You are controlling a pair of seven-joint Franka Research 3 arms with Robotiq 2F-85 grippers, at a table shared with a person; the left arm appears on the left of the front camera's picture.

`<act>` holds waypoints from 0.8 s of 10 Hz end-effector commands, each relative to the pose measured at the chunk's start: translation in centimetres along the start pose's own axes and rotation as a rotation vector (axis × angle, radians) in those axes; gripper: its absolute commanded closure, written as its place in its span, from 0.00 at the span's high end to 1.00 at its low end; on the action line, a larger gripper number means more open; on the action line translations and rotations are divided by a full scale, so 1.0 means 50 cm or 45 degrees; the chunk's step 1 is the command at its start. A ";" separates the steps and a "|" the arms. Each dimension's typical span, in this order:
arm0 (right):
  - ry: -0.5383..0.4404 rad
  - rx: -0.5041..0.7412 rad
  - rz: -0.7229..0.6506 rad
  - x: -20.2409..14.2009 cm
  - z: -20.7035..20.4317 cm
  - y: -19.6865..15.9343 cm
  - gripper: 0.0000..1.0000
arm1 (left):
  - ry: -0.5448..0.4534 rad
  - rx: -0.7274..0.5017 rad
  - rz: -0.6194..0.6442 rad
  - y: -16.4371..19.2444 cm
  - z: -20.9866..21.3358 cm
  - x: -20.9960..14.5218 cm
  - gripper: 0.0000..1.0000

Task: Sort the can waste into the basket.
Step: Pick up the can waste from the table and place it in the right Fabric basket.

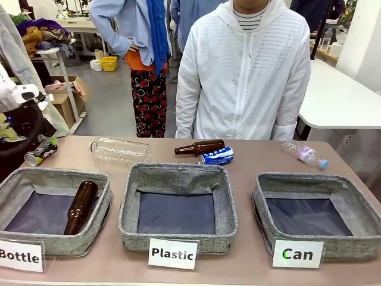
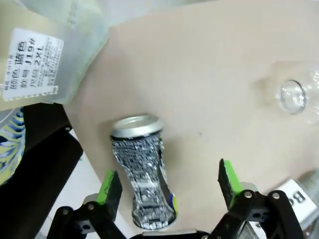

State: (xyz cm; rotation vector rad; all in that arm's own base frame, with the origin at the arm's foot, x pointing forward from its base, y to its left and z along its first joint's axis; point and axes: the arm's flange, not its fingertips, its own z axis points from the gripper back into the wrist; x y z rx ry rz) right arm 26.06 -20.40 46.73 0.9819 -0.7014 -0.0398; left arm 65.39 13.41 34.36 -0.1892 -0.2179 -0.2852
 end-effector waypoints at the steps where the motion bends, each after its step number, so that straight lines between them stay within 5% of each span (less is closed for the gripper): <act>1: -0.026 0.021 0.032 0.004 0.001 -0.002 1.00 | 0.055 0.102 0.046 -0.004 -0.032 -0.001 1.00; 6: -0.026 0.021 0.032 0.004 0.001 -0.002 1.00 | 0.176 0.201 0.041 0.020 -0.075 0.015 1.00; 8: -0.026 0.021 0.032 0.004 0.001 -0.002 1.00 | 0.199 0.225 0.044 0.019 -0.076 0.019 0.40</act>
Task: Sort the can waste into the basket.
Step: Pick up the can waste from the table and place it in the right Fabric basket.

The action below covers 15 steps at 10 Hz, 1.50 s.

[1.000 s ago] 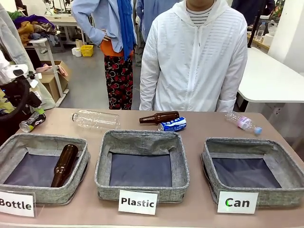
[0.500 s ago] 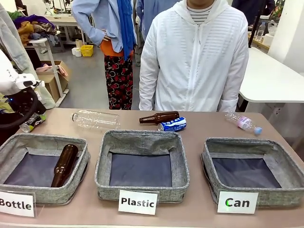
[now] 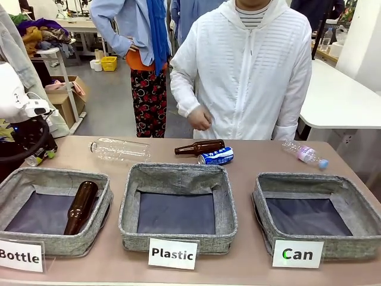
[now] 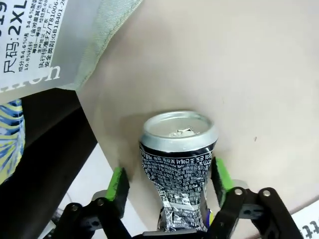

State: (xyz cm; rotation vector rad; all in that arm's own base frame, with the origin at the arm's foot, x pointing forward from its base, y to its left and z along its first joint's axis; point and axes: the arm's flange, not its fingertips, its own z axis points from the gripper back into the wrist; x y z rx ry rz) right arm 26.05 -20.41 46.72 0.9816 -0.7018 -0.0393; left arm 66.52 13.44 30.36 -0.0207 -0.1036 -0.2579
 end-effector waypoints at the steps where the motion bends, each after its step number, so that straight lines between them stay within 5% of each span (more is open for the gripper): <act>1: -0.026 0.021 0.031 0.005 0.000 -0.002 1.00 | 0.030 0.047 0.015 0.002 0.007 0.016 0.10; 2: -0.026 0.021 0.031 0.005 0.000 -0.002 1.00 | 0.029 0.054 0.016 0.004 0.007 0.014 0.00; 6: -0.026 0.021 0.031 0.005 0.000 -0.002 1.00 | 0.001 0.081 -0.043 -0.028 0.039 -0.004 0.00; 8: -0.026 0.021 0.031 0.005 0.000 -0.002 1.00 | -0.143 0.082 -0.144 -0.088 0.126 -0.060 0.00; 11: -0.026 0.021 0.031 0.005 0.000 -0.002 1.00 | -0.250 0.112 -0.461 -0.225 0.316 -0.216 0.00; 13: -0.026 0.021 0.031 0.005 0.000 -0.002 1.00 | -0.195 0.044 -0.930 -0.291 0.400 -0.345 0.00; 15: -0.026 0.021 0.031 0.005 0.000 -0.002 1.00 | -0.170 0.070 -1.316 -0.342 0.391 -0.472 0.00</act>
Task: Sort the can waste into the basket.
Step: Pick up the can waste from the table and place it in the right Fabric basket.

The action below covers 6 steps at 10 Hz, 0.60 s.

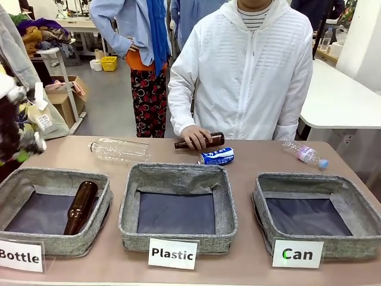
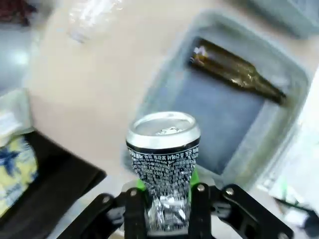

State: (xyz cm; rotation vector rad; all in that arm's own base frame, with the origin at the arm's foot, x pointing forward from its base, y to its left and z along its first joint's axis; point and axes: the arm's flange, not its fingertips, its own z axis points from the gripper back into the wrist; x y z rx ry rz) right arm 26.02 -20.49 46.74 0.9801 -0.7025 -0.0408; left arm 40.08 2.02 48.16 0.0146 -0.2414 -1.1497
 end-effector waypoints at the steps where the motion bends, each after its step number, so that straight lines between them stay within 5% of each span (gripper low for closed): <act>1: -0.025 0.023 0.032 0.004 -0.001 -0.002 1.00 | -0.020 0.096 -0.266 -0.082 -0.017 -0.074 0.00; 2: -0.025 0.023 0.032 0.004 -0.001 -0.002 1.00 | 0.007 0.127 -0.177 -0.078 -0.023 -0.099 0.00; 4: -0.025 0.023 0.032 0.004 -0.001 -0.002 1.00 | 0.008 0.001 -0.164 -0.056 -0.006 -0.028 0.00; 5: -0.025 0.023 0.032 0.004 -0.001 -0.002 1.00 | 0.008 0.035 -0.221 -0.095 -0.016 -0.068 0.33; 6: -0.025 0.023 0.032 0.004 -0.001 -0.002 1.00 | 0.081 0.074 -0.244 -0.091 -0.027 0.006 0.33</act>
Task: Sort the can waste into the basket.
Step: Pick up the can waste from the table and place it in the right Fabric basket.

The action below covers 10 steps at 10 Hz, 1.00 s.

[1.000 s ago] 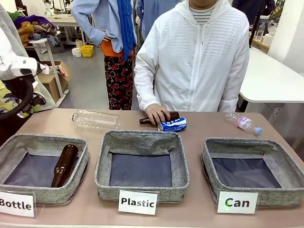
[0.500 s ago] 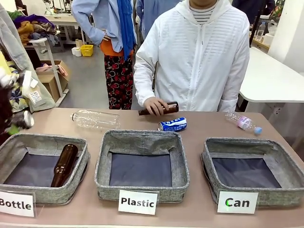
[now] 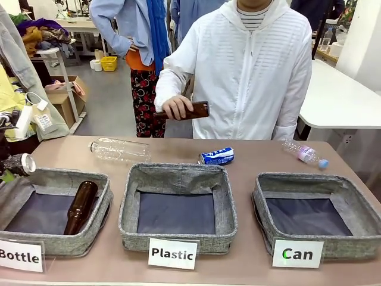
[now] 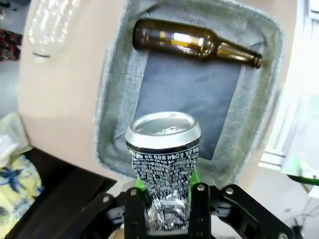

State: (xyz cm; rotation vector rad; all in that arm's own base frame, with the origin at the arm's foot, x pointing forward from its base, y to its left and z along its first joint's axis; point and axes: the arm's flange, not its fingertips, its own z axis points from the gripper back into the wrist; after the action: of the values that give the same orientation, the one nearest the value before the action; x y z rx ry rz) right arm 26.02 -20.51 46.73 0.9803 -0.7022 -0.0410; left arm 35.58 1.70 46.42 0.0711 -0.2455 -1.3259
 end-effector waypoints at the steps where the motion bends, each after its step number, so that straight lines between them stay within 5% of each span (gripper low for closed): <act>1: -0.025 0.023 0.032 0.004 -0.002 -0.002 1.00 | 0.000 0.079 -0.191 0.026 0.034 0.093 0.33; 2: -0.025 0.023 0.032 0.004 -0.002 -0.002 1.00 | -0.002 0.176 -0.094 0.054 0.093 0.123 0.33; 4: -0.025 0.023 0.032 0.004 -0.002 -0.002 1.00 | 0.069 0.180 -0.287 0.073 0.262 0.072 0.33; 5: -0.025 0.023 0.032 0.004 -0.002 -0.002 1.00 | 0.029 0.158 -0.316 0.050 0.337 -0.034 0.33; 7: -0.025 0.023 0.032 0.004 -0.002 -0.002 1.00 | -0.256 0.247 -0.415 -0.064 0.415 -0.259 0.33; 10: -0.025 0.023 0.032 0.004 -0.002 -0.002 1.00 | -0.575 0.348 -0.302 -0.196 0.412 -0.473 0.33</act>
State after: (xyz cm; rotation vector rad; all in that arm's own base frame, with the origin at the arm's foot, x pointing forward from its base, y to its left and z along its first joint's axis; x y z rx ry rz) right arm 26.05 -20.53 46.67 0.9808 -0.7000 -0.0415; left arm 16.72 23.82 62.28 0.1004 -0.7663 -1.5652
